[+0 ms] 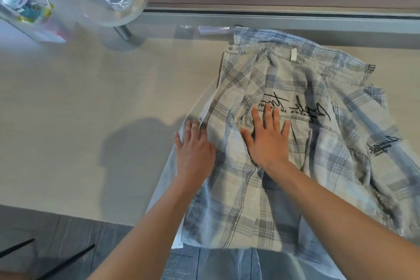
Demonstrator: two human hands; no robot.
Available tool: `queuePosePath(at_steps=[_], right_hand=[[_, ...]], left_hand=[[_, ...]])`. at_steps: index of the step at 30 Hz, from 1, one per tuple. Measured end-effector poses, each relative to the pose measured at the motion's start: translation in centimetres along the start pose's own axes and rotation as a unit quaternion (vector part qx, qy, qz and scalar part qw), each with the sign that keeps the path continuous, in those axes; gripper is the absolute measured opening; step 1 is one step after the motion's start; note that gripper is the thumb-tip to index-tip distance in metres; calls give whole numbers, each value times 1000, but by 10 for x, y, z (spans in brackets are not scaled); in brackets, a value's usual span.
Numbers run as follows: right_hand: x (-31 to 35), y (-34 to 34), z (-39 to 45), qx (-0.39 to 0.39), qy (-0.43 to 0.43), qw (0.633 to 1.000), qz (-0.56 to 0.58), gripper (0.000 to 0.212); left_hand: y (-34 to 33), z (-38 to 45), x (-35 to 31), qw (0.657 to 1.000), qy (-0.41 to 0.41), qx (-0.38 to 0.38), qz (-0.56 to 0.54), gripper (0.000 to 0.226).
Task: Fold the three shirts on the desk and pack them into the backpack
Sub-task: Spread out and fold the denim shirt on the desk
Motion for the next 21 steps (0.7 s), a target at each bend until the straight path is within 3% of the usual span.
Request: queuePosePath(at_steps=[4, 7, 9, 12, 16, 21], right_hand=[[21, 25, -41, -110, 57, 985, 117, 60], [60, 32, -72, -149, 168, 969, 105, 49], [81, 30, -75, -132, 219, 963, 89, 46], [101, 35, -61, -63, 234, 959, 149, 48], [104, 46, -31, 49, 179, 932, 311, 40], [85, 45, -18, 87, 128, 935, 319, 41]], left_hand=[[-7, -29, 10, 999, -1, 1, -48, 60], [-2, -50, 8, 993, -32, -56, -94, 57], [5, -60, 4, 983, -60, -104, -140, 53], [11, -66, -4, 968, -89, -112, -207, 51], [12, -77, -30, 964, -123, -108, -210, 62], [-10, -86, -43, 975, -116, -81, -172, 67]])
Point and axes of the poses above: each hand's wrist, its own z-axis towards the middle knuckle, its own y-axis out of the back of the hand, x = y × z, the point moved 10 cm from there along z, towards the middle knuckle, and after that the axes turned 10 degrees about x, right-handed, at the moved point
